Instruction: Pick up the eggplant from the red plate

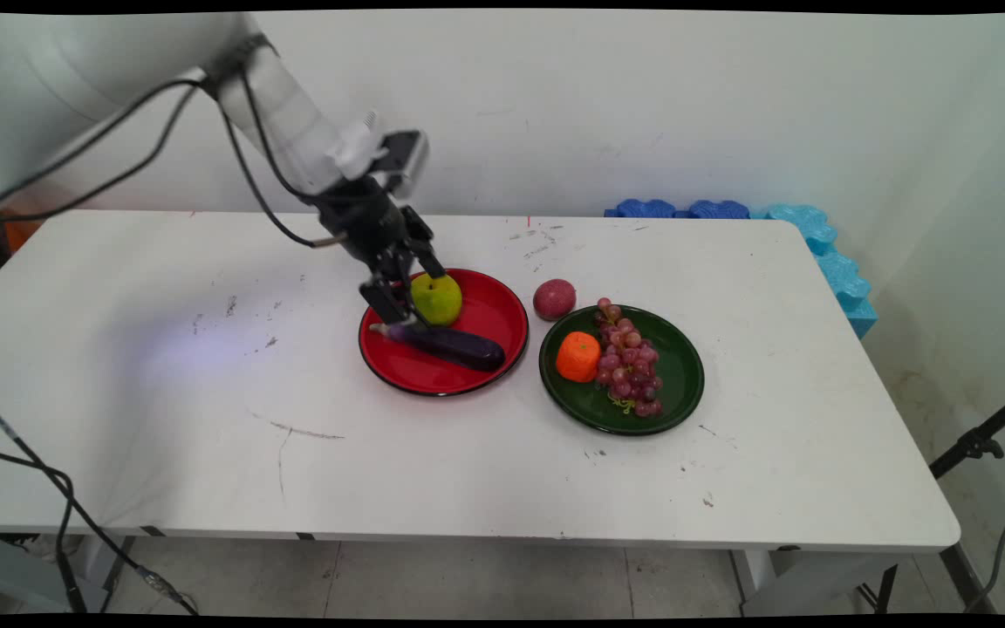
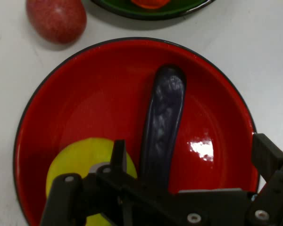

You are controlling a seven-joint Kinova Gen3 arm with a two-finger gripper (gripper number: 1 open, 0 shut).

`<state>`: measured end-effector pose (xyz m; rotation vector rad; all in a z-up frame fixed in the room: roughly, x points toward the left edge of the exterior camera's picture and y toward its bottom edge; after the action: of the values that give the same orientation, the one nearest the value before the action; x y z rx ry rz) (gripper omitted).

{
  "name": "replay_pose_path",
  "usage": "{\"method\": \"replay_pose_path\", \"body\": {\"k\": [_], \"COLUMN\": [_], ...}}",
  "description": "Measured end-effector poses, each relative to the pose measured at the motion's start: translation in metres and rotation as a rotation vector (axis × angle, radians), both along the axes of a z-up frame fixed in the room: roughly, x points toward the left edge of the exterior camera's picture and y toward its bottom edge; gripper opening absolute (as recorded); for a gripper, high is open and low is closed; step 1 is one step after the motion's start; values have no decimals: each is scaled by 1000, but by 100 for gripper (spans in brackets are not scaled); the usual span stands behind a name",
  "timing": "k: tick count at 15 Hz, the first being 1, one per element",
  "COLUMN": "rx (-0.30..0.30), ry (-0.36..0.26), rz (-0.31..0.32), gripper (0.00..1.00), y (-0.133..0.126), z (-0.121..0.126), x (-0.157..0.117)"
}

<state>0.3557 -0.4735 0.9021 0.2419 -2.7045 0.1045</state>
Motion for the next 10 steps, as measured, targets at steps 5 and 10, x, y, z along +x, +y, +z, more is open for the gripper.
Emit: {"method": "replay_pose_path", "body": {"k": [5,10], "rx": [13,21], "ry": [-38,-60], "rz": [-95,-157], "gripper": [100,100], "y": [-21,-36], "z": [-37,-66], "x": [-25,-42]}}
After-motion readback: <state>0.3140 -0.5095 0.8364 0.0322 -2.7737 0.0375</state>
